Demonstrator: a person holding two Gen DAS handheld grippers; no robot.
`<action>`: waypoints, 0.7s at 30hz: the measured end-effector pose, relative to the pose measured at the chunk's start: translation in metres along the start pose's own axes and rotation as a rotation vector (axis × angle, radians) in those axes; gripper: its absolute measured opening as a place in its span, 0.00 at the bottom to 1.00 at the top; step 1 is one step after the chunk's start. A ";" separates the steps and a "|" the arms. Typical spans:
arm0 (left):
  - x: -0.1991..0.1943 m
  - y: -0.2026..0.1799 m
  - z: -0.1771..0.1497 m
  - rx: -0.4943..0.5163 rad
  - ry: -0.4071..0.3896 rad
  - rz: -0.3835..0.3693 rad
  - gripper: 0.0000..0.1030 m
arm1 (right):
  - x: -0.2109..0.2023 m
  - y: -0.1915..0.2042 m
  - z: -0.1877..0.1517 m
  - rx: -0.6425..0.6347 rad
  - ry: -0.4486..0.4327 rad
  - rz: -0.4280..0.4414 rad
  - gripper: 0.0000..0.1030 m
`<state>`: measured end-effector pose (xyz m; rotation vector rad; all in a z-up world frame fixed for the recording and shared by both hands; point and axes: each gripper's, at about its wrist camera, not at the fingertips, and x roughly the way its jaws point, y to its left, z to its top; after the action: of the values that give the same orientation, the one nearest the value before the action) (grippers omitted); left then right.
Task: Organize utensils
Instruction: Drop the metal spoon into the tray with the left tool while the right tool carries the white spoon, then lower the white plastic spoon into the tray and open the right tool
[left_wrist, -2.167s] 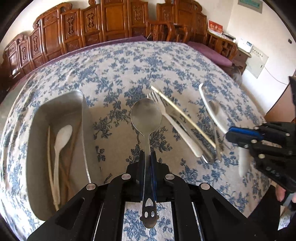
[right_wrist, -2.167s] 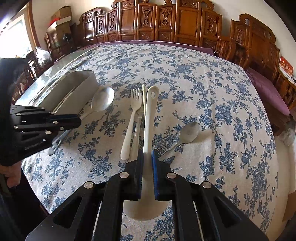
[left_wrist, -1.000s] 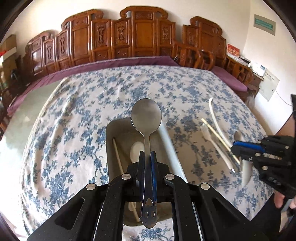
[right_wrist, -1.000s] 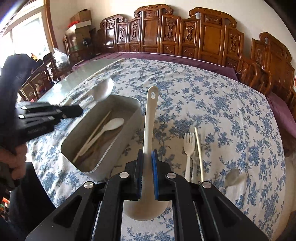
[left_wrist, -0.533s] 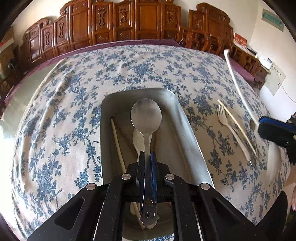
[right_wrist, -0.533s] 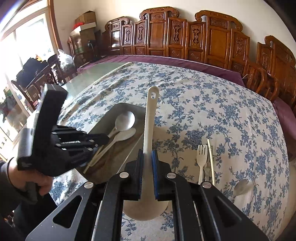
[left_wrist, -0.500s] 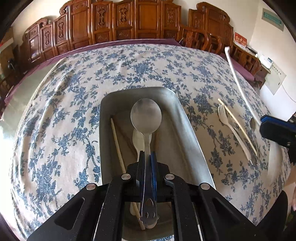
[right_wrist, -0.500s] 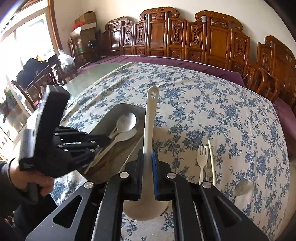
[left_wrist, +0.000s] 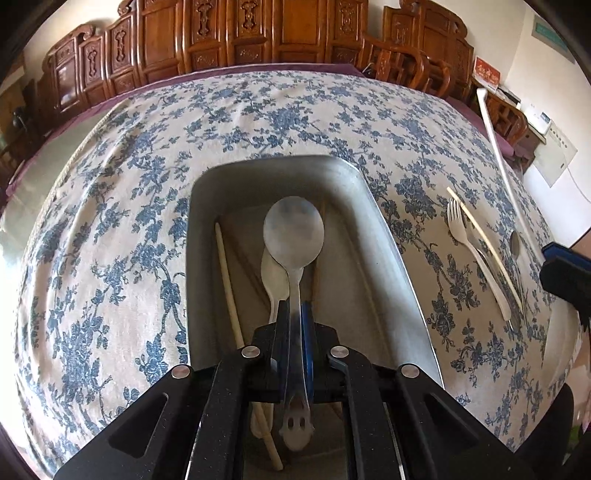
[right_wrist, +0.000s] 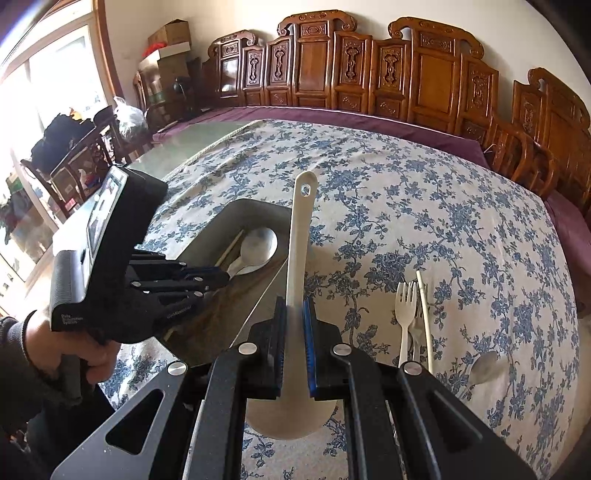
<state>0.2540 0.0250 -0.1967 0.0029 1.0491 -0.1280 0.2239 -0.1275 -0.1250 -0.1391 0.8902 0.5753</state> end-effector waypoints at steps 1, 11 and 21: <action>-0.002 0.001 0.000 -0.002 -0.007 -0.003 0.06 | 0.000 0.000 0.000 0.001 0.000 -0.001 0.11; -0.055 0.014 -0.010 -0.018 -0.129 0.029 0.11 | -0.005 0.015 0.008 -0.021 -0.017 0.003 0.11; -0.110 0.044 -0.018 -0.043 -0.226 0.050 0.13 | 0.002 0.050 0.030 -0.060 -0.033 0.028 0.11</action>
<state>0.1894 0.0808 -0.1132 -0.0235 0.8249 -0.0586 0.2197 -0.0744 -0.1019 -0.1710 0.8447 0.6284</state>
